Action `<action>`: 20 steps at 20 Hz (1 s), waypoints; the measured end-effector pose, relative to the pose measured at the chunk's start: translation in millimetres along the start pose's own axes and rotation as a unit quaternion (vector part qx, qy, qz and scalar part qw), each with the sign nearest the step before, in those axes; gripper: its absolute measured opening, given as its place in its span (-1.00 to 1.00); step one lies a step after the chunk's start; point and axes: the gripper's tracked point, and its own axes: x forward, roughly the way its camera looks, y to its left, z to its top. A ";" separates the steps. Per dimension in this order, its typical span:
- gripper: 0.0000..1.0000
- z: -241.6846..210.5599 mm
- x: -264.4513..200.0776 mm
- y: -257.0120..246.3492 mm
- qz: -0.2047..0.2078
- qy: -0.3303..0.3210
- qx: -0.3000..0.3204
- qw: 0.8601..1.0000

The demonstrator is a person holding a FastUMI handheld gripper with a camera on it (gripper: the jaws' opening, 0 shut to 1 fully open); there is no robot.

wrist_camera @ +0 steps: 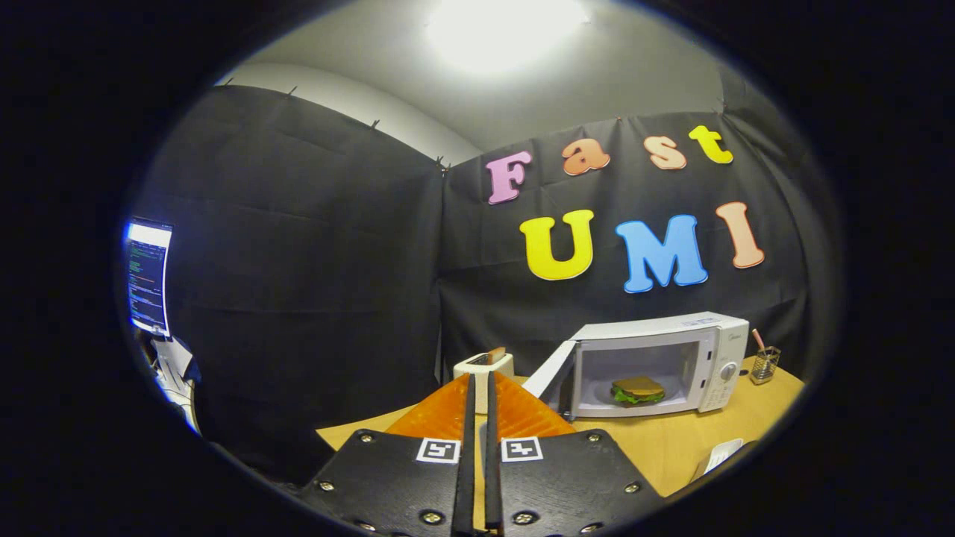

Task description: Open the microwave, put the food inside, and close the microwave door.

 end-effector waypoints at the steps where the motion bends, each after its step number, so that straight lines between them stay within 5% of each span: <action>1: -0.89 -6.7 4.5 10.9 0.009 0.008 0.004 1.000; 6: -0.88 -49.2 41.1 43.6 0.032 0.049 0.024 0.998; 20: -0.98 -116.5 96.3 -6.8 -0.059 0.115 0.048 0.990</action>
